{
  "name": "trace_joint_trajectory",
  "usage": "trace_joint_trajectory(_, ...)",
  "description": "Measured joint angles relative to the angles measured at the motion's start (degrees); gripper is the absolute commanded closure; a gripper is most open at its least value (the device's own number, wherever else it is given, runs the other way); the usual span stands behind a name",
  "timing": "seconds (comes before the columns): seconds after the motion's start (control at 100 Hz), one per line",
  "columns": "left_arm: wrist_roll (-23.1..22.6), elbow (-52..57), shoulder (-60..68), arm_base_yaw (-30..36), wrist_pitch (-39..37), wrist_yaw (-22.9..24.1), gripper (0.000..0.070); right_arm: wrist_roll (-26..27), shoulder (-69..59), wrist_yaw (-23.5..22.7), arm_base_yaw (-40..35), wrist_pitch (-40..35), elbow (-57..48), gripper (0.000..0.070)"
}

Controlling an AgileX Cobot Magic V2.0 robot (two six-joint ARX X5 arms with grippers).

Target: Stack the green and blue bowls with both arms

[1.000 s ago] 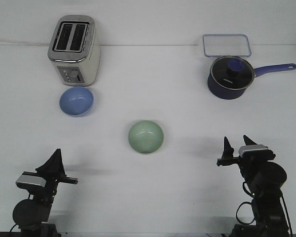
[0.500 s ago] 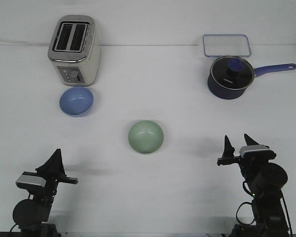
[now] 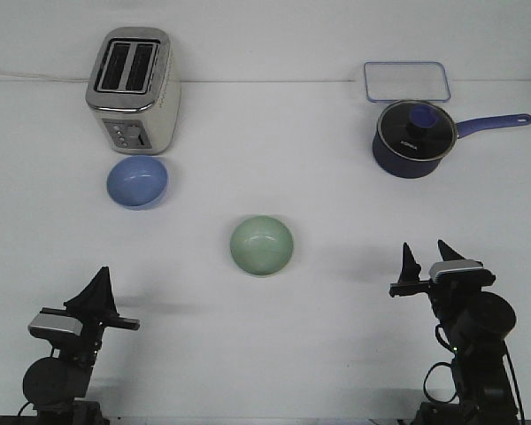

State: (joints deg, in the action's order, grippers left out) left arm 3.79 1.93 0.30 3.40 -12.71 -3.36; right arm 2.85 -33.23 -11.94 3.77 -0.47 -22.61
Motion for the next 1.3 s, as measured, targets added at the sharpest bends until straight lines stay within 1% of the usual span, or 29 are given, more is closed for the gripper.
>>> trace_joint_trajectory(0.25, 0.3, 0.1, 0.0, 0.0, 0.8, 0.0, 0.069, 0.0, 0.0, 0.0, 0.0, 0.0, 0.0, 0.0242)
trace_joint_trajectory(0.37, 1.3, 3.1, 0.4, 0.0, 5.9, 0.0, 0.069, 0.0, 0.0, 0.0, 0.0, 0.0, 0.0, 0.0242)
trace_joint_trajectory(0.56, 1.7, 14.5, 5.8, 0.0, 16.3, 0.0, 0.069, 0.0, 0.0, 0.0, 0.0, 0.0, 0.0, 0.0242)
trace_joint_trajectory(0.75, 2.8, 27.2, 17.6, 0.0, 27.1, 0.0, 0.069, 0.0, 0.0, 0.0, 0.0, 0.0, 0.0, 0.0242)
trace_joint_trajectory(1.07, 3.2, 52.3, 43.3, 0.0, 48.4, 0.0, 0.069, 0.0, 0.0, 0.0, 0.0, 0.0, 0.0, 0.0242)
trace_joint_trajectory(1.22, 3.2, 58.7, 53.6, 0.0, 56.5, 0.0, 0.069, 0.0, 0.0, 0.0, 0.0, 0.0, 0.0, 0.0242)
trace_joint_trajectory(1.3, 3.2, 59.8, 57.1, 0.0, 58.0, 0.0, 0.069, 0.0, 0.0, 0.0, 0.0, 0.0, 0.0, 0.0242)
